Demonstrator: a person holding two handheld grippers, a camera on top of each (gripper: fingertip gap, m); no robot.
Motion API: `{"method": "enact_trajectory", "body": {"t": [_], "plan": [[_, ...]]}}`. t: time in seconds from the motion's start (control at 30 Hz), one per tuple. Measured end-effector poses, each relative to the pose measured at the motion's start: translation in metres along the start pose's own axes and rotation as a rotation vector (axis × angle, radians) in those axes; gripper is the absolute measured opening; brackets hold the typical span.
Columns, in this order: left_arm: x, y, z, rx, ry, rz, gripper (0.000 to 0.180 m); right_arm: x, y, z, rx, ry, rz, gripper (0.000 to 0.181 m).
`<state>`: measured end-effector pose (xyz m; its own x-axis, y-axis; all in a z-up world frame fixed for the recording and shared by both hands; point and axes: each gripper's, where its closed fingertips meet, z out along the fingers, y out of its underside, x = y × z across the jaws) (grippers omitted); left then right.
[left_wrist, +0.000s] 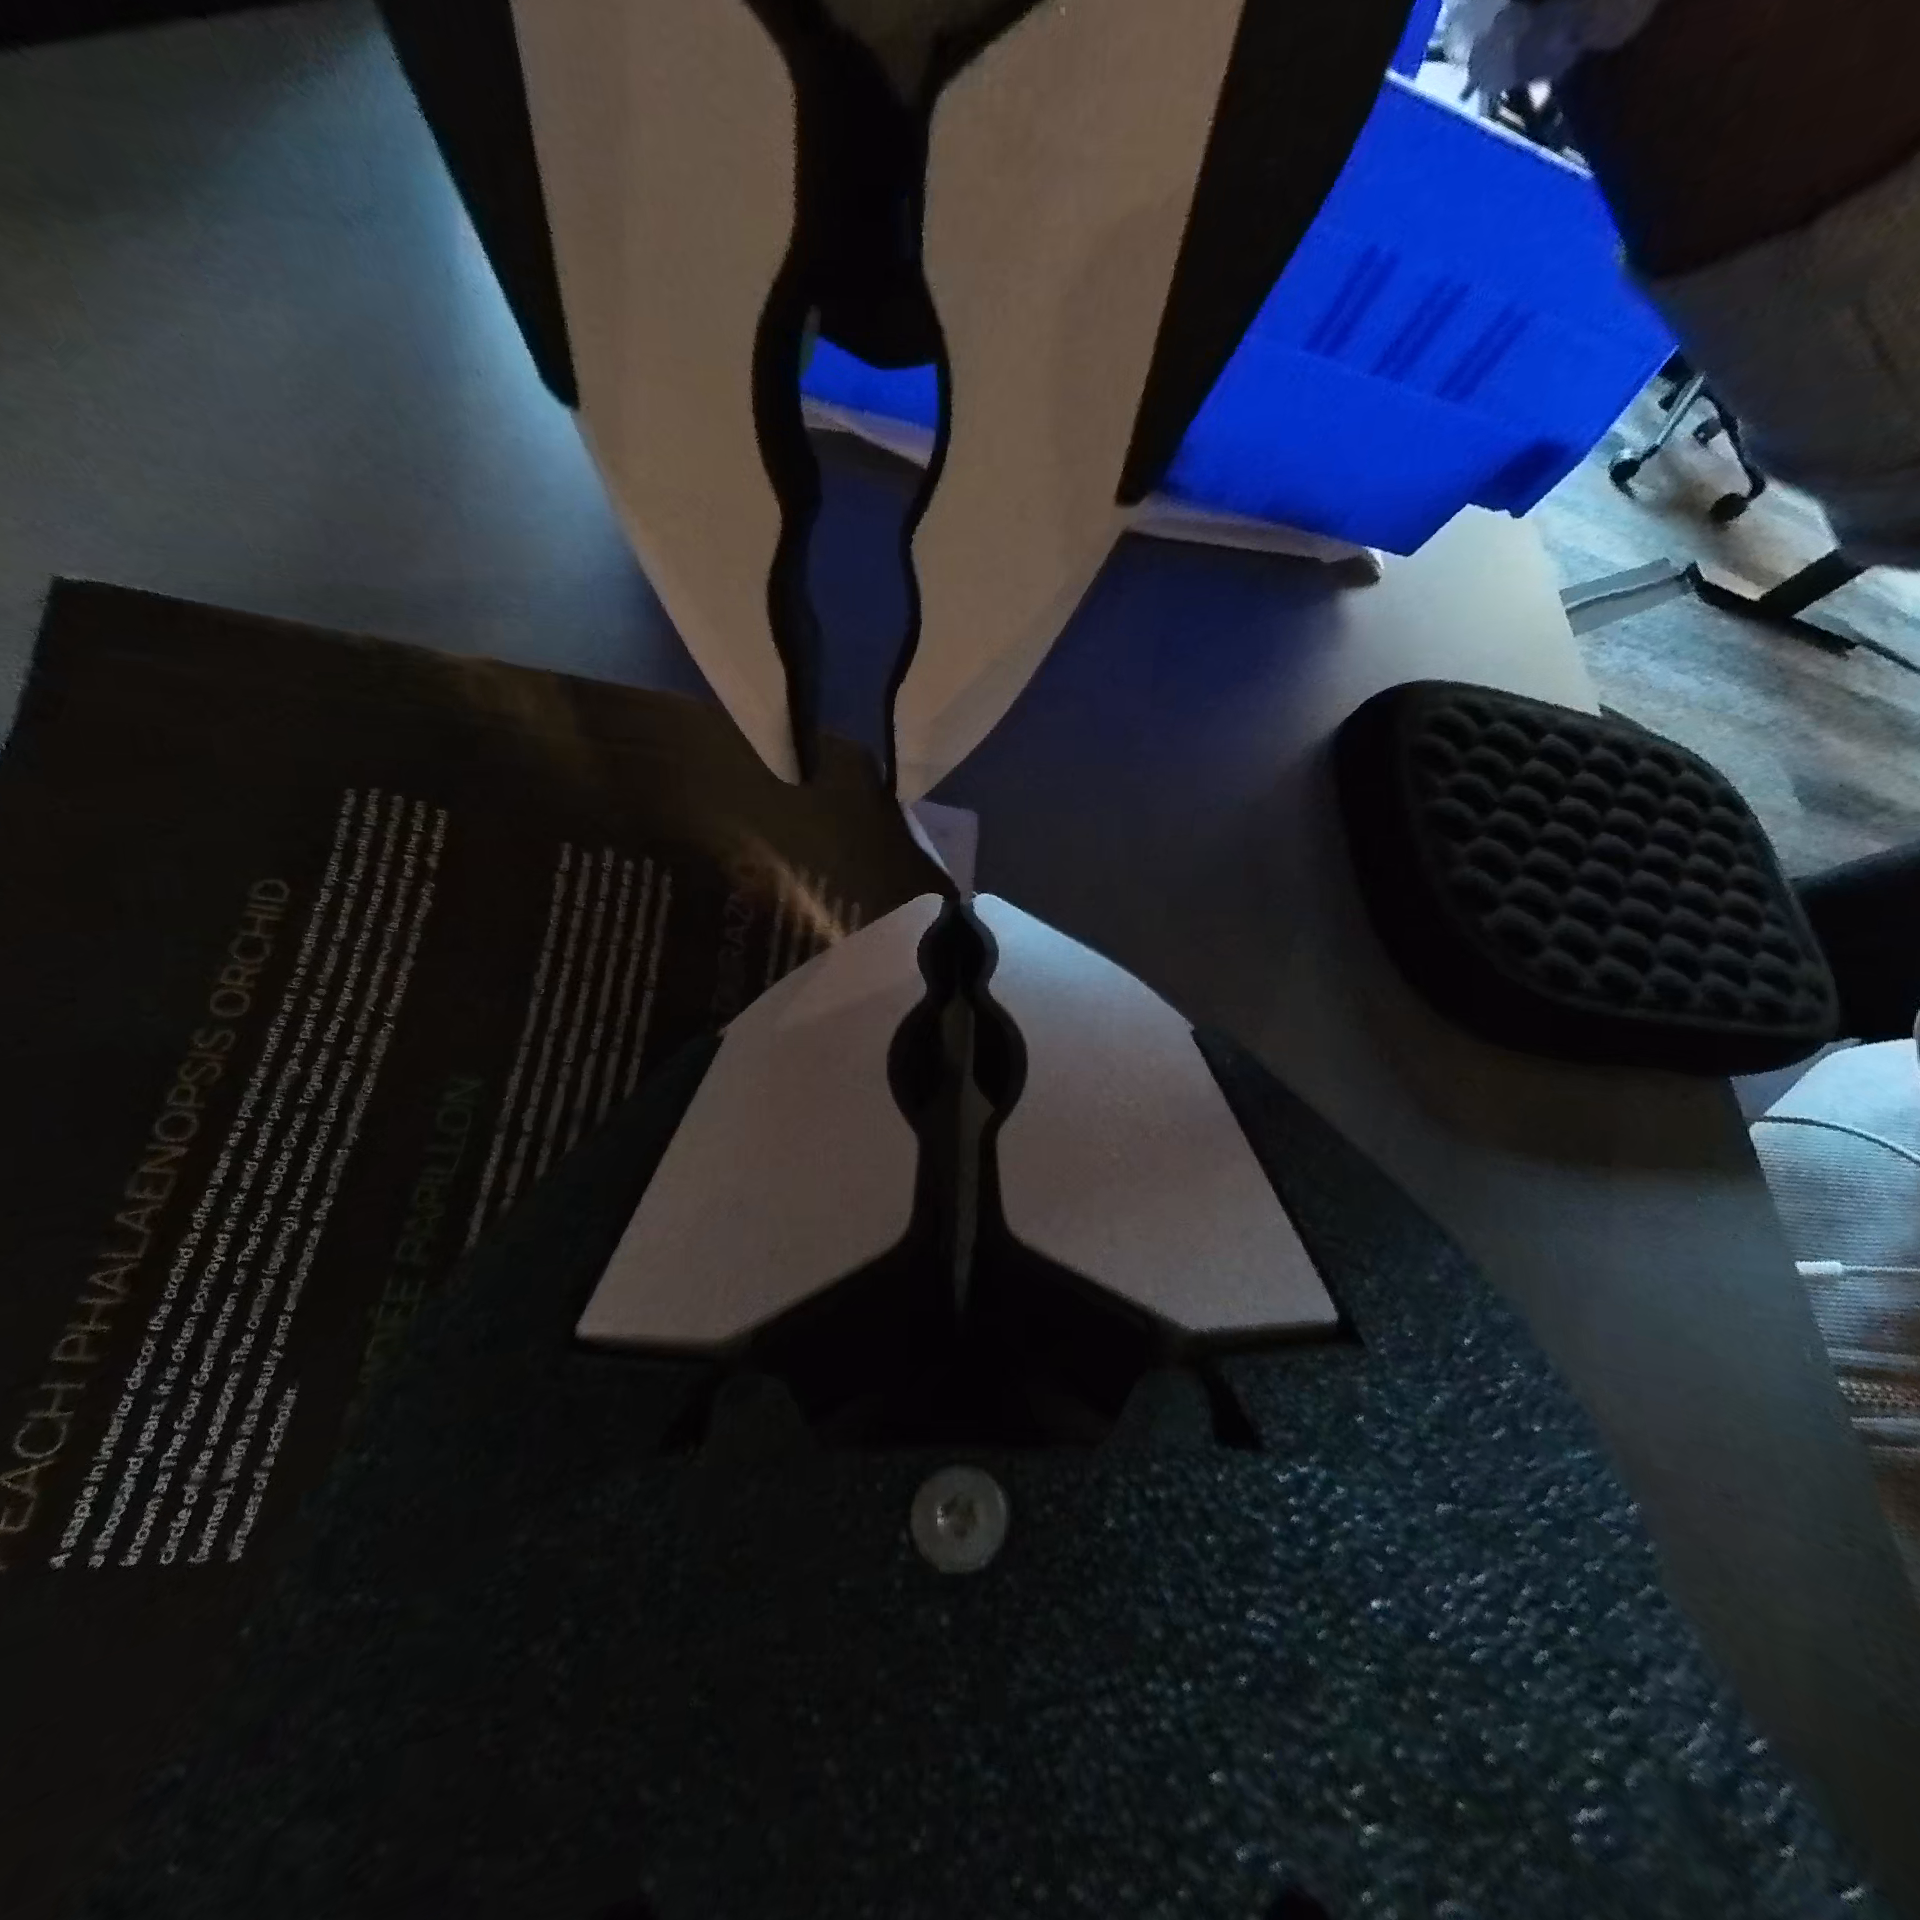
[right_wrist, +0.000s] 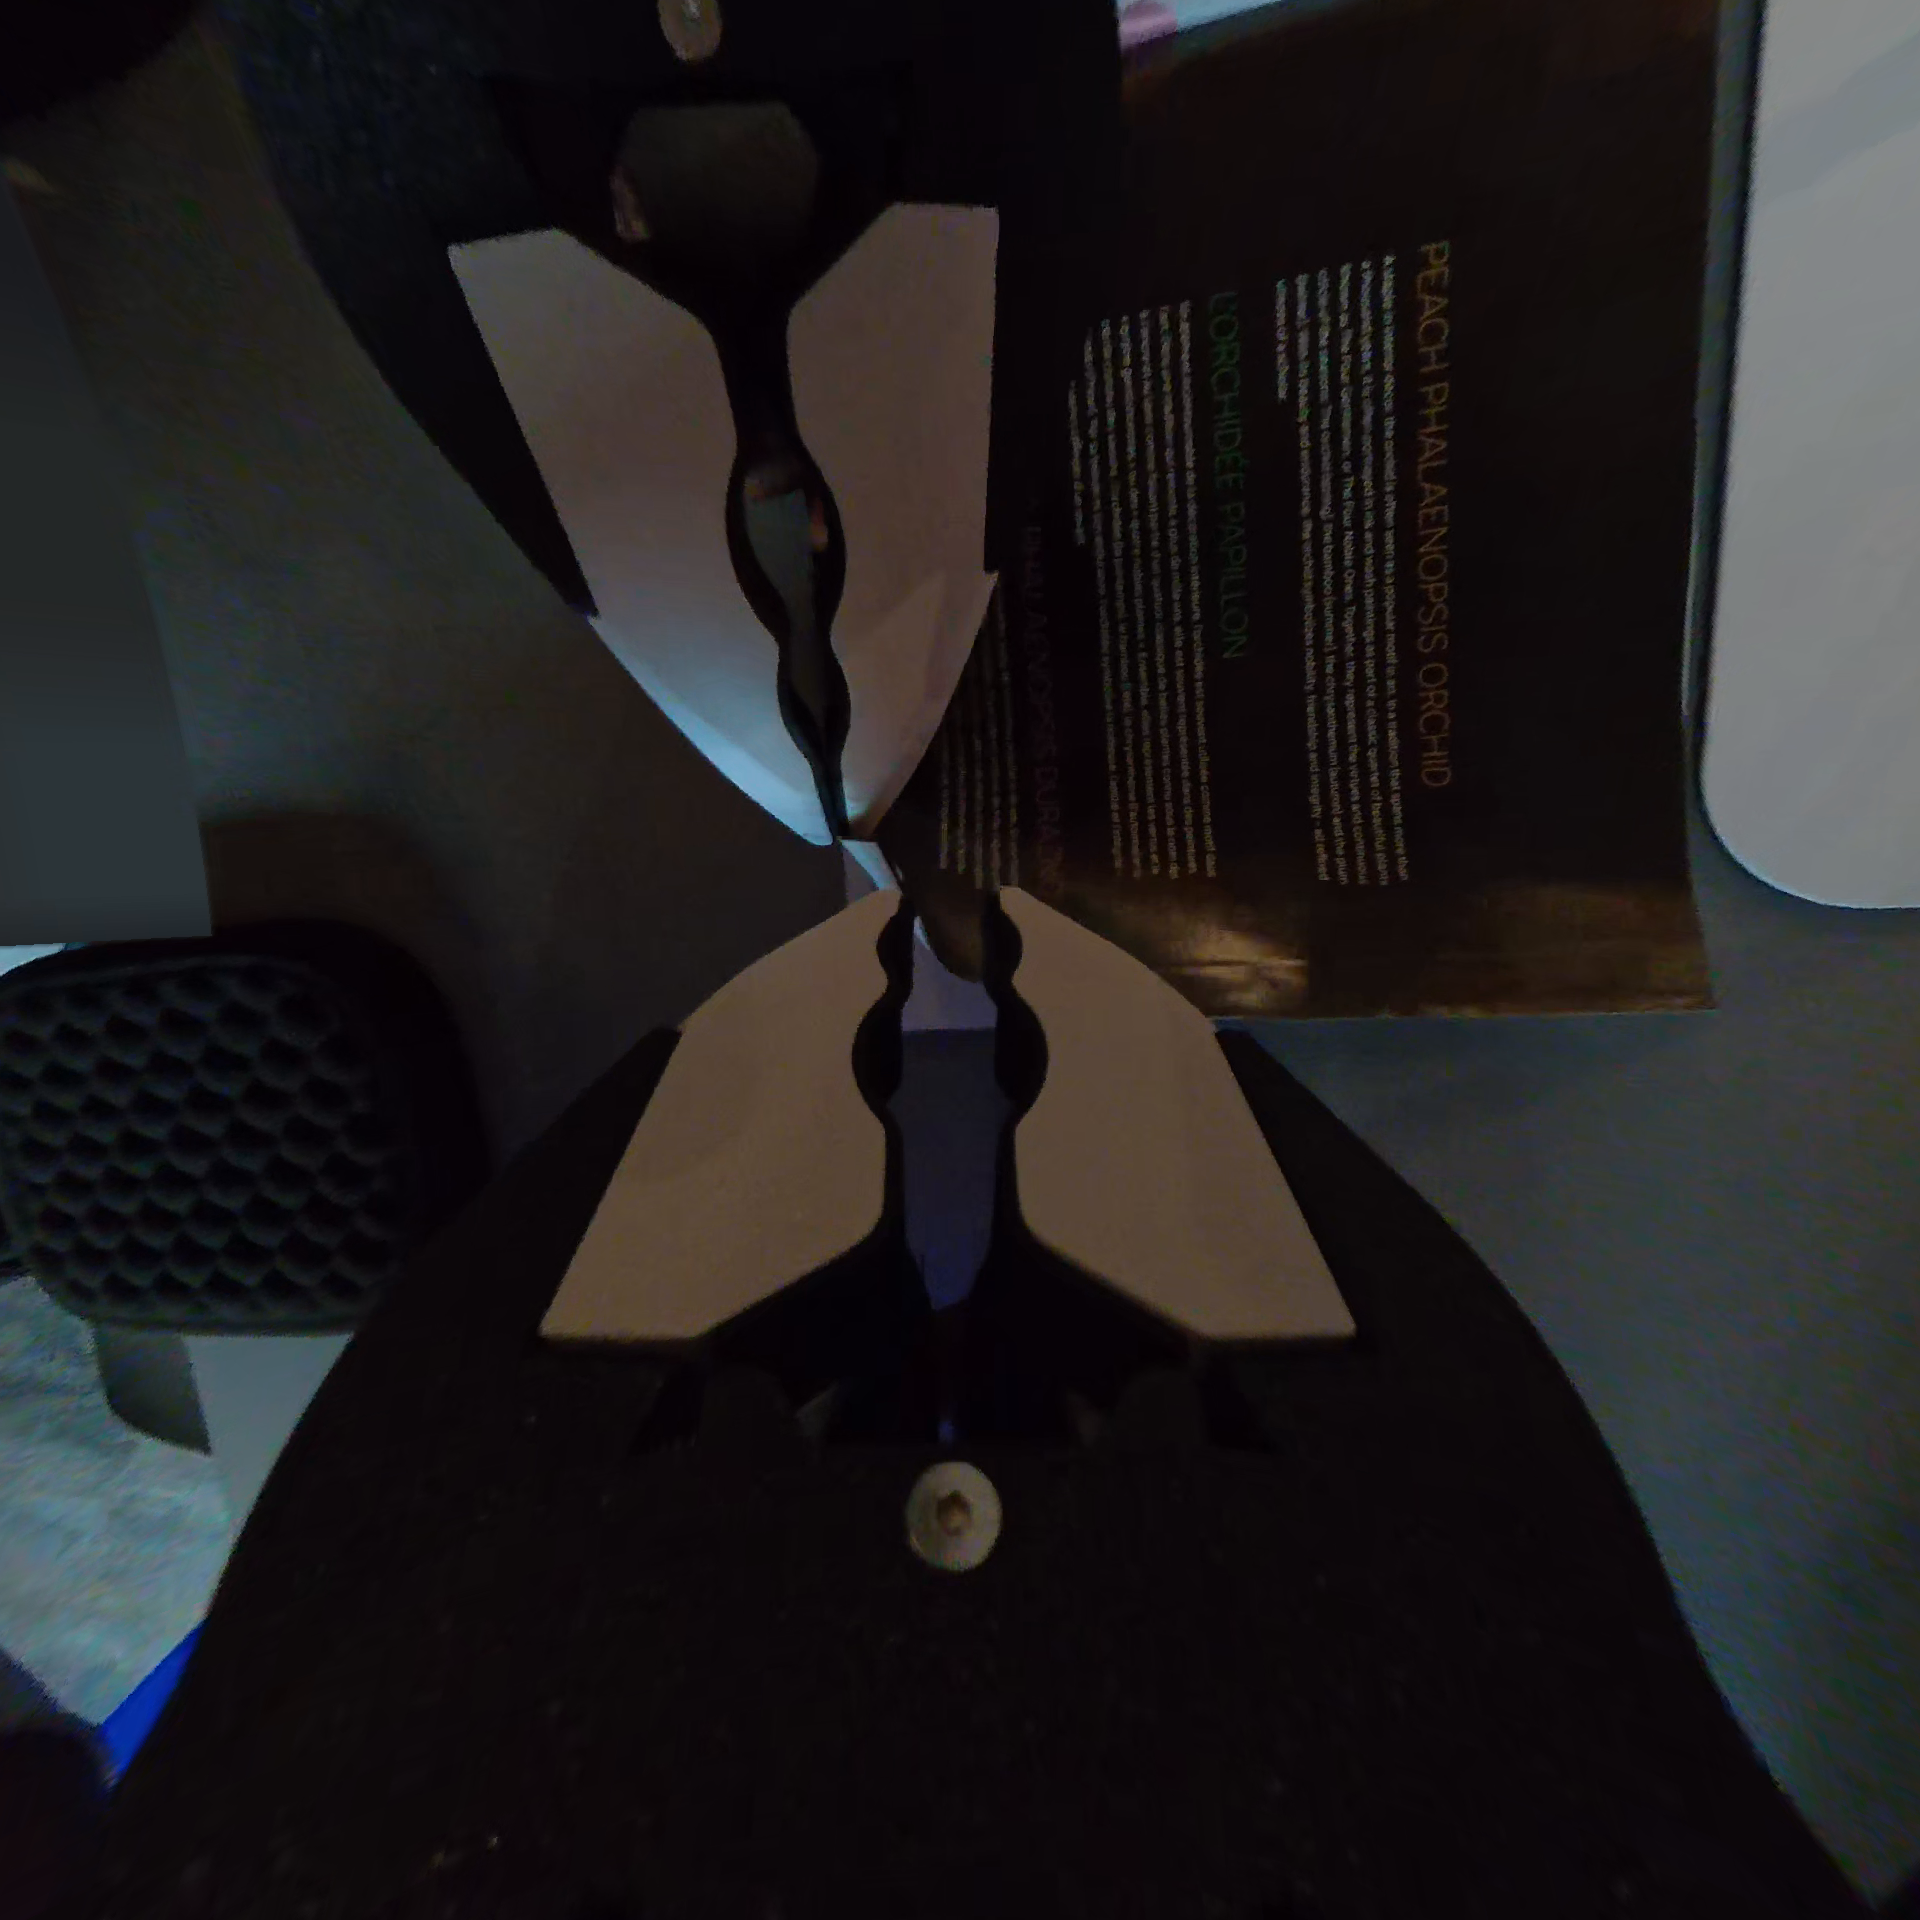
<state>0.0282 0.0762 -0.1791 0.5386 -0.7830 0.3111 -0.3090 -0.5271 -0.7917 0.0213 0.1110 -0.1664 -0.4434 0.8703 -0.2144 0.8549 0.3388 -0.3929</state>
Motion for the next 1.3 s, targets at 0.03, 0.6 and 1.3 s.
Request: {"method": "enact_trajectory", "body": {"t": [0.03,0.6,1.3], "plan": [[0.000,0.001,0.000,-0.005,0.003,0.005,0.000,0.000,0.001,0.000,-0.010,0.000,-0.003,0.012],[0.006,0.004,0.005,-0.035,0.017,0.044,0.000,-0.006,0.003,0.003,-0.043,-0.036,0.005,0.011],[0.010,0.008,0.007,-0.058,0.041,0.063,0.000,-0.021,0.007,0.015,-0.107,-0.117,-0.058,0.004]]}}
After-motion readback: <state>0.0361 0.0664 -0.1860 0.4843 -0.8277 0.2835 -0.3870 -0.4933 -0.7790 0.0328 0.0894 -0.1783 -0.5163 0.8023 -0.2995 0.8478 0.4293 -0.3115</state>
